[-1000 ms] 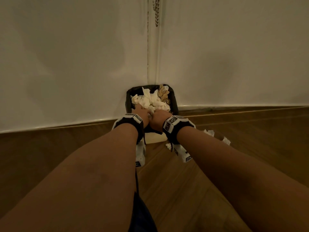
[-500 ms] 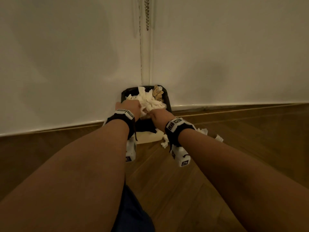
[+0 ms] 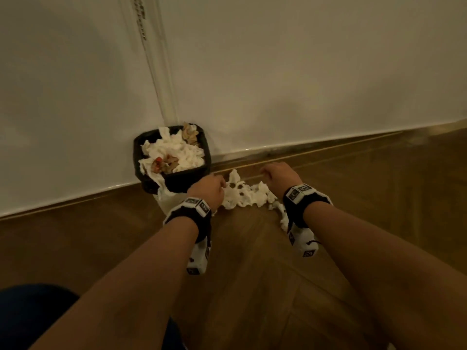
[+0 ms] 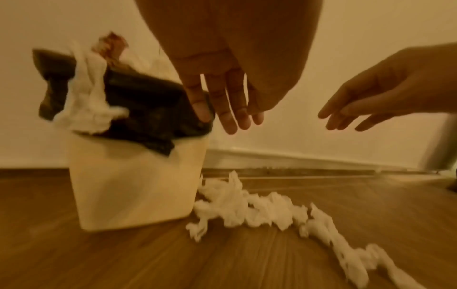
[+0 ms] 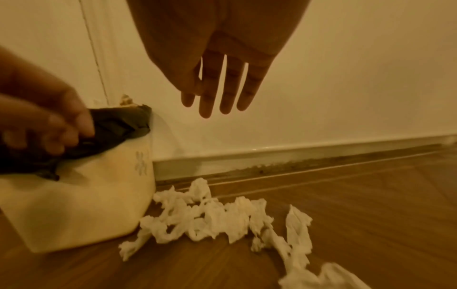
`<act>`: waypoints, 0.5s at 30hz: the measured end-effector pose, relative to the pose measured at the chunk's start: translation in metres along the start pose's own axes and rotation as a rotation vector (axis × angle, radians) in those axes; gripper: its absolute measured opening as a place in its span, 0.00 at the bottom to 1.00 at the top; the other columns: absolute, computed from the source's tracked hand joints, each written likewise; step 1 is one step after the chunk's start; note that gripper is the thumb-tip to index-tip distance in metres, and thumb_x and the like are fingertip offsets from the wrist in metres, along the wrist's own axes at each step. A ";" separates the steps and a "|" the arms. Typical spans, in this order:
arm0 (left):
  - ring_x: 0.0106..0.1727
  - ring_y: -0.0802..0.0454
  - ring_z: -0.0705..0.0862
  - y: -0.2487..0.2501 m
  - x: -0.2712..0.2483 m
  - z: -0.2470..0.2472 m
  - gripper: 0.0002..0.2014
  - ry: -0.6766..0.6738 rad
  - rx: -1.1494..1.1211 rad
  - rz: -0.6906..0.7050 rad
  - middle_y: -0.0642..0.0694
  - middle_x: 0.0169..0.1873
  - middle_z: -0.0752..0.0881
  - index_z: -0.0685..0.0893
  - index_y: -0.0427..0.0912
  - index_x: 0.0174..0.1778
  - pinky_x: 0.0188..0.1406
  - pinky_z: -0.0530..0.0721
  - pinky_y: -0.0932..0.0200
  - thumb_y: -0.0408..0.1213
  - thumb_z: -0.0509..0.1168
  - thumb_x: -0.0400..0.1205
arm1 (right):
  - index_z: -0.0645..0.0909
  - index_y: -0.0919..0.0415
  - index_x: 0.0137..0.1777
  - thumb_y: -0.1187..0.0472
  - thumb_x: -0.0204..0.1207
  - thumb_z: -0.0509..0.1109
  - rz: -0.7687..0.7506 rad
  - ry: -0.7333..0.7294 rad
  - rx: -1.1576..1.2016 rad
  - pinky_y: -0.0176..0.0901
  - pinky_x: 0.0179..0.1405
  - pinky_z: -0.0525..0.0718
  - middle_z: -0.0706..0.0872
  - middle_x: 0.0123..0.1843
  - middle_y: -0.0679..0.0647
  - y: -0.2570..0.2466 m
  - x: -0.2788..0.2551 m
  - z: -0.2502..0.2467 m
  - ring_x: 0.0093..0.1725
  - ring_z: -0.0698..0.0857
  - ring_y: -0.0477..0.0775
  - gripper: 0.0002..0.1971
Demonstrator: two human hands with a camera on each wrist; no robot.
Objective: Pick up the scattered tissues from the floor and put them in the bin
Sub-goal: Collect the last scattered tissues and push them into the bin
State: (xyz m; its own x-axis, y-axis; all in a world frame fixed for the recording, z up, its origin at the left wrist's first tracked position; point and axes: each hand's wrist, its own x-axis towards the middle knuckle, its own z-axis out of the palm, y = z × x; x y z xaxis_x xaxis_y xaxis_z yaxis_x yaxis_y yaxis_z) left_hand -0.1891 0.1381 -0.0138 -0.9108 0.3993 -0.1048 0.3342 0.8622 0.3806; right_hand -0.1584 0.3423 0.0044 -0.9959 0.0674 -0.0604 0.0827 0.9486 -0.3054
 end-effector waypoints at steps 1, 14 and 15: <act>0.58 0.46 0.81 -0.002 -0.001 0.014 0.12 -0.041 0.000 -0.028 0.45 0.59 0.81 0.80 0.48 0.58 0.53 0.80 0.52 0.37 0.54 0.84 | 0.80 0.55 0.64 0.63 0.83 0.55 0.025 -0.022 0.001 0.52 0.62 0.79 0.83 0.64 0.58 0.007 -0.004 0.005 0.66 0.77 0.60 0.16; 0.77 0.38 0.62 -0.034 0.010 0.121 0.28 -0.156 0.041 -0.189 0.45 0.80 0.54 0.65 0.58 0.76 0.71 0.73 0.44 0.33 0.59 0.82 | 0.75 0.55 0.70 0.66 0.81 0.56 0.091 -0.350 -0.051 0.54 0.68 0.75 0.76 0.69 0.59 0.038 -0.001 0.096 0.69 0.74 0.62 0.19; 0.79 0.38 0.59 -0.034 0.014 0.125 0.29 -0.147 0.053 -0.183 0.47 0.81 0.51 0.63 0.60 0.77 0.71 0.71 0.44 0.34 0.60 0.82 | 0.75 0.54 0.70 0.66 0.81 0.56 0.089 -0.369 -0.066 0.55 0.68 0.75 0.76 0.69 0.58 0.038 0.001 0.102 0.69 0.74 0.63 0.19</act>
State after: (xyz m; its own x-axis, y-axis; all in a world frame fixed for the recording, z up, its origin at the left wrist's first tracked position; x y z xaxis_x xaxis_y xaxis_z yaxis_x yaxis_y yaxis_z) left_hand -0.1831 0.1538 -0.1434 -0.9138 0.2722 -0.3014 0.1821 0.9380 0.2950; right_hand -0.1525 0.3466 -0.1038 -0.9039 0.0459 -0.4253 0.1537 0.9627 -0.2228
